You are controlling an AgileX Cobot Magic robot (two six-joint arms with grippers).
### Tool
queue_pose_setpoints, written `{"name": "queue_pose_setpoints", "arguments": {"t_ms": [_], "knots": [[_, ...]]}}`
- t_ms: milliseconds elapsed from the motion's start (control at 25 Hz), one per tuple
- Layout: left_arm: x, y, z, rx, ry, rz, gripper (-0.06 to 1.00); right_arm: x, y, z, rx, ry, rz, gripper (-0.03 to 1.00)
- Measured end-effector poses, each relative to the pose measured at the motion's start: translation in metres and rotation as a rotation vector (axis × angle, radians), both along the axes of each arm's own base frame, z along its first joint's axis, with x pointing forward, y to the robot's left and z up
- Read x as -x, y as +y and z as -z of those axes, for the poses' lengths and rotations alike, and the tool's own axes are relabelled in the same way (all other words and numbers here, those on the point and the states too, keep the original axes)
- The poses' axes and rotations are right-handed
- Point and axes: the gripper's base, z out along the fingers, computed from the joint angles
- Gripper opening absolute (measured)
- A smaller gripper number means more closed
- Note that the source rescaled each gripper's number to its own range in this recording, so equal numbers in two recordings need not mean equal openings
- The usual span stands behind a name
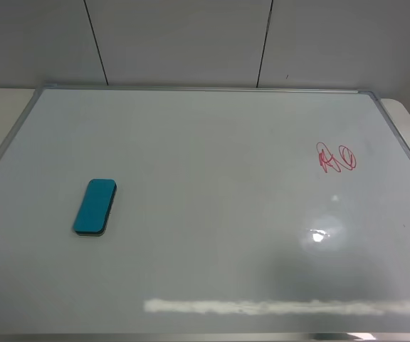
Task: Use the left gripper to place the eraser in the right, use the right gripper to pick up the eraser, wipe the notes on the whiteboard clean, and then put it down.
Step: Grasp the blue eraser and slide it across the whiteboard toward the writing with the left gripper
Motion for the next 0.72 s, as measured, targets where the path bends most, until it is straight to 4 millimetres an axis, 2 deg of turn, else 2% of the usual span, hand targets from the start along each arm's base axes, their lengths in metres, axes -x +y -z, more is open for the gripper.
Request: {"name": "queue_pose_setpoints", "arguments": {"t_ms": [280,400,560,600,720], "knots": [[-0.005,0.000,0.000,0.000,0.034,-0.005,1.00,0.000,0.000,0.000,0.000,0.000,0.000,1.00],[-0.022,-0.002,-0.008,-0.007,0.089,-0.007,1.00,0.000,0.000,0.000,0.000,0.000,0.000,1.00],[-0.055,-0.005,-0.025,-0.013,0.148,-0.009,1.00,0.000,0.000,0.000,0.000,0.000,0.000,1.00],[-0.055,-0.005,-0.025,-0.013,0.148,-0.009,1.00,0.000,0.000,0.000,0.000,0.000,0.000,1.00],[-0.086,-0.009,-0.032,-0.020,0.255,-0.007,1.00,0.000,0.000,0.000,0.000,0.000,0.000,1.00]]}}
